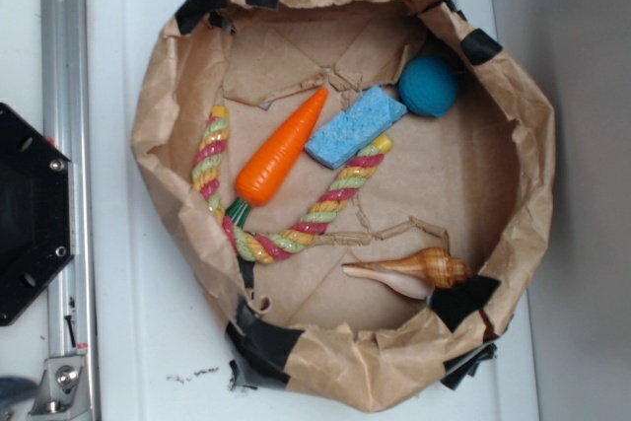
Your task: Grab the blue ball.
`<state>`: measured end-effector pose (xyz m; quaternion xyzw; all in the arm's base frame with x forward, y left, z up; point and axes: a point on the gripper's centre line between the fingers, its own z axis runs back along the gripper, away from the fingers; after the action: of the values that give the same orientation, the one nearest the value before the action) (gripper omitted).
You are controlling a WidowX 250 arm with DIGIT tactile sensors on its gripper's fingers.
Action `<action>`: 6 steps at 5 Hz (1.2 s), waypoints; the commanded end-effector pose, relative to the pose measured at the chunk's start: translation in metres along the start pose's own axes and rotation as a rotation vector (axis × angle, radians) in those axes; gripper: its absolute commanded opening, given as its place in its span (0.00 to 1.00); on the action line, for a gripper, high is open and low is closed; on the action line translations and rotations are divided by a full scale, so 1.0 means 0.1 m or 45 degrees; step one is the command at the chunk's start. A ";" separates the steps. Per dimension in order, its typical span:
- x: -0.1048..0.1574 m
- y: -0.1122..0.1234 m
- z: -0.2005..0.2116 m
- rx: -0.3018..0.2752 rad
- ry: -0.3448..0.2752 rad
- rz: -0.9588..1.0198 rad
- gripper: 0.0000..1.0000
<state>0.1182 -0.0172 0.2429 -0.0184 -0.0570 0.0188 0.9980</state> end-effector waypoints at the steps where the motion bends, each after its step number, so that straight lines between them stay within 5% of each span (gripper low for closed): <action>1: 0.00 0.00 0.00 0.000 0.000 0.000 1.00; 2: 0.41 0.29 -0.38 0.006 -0.015 -0.020 1.00; 3: 0.74 0.40 -0.70 0.069 -0.166 -0.058 1.00; 4: 0.95 0.49 -0.89 0.080 -0.226 -0.074 1.00; 5: 1.37 0.56 -1.18 0.130 -0.410 -0.073 1.00; 6: 1.54 0.63 -1.38 0.240 -0.476 -0.074 1.00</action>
<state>0.2768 0.0497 0.1021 0.0801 -0.2177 0.0055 0.9727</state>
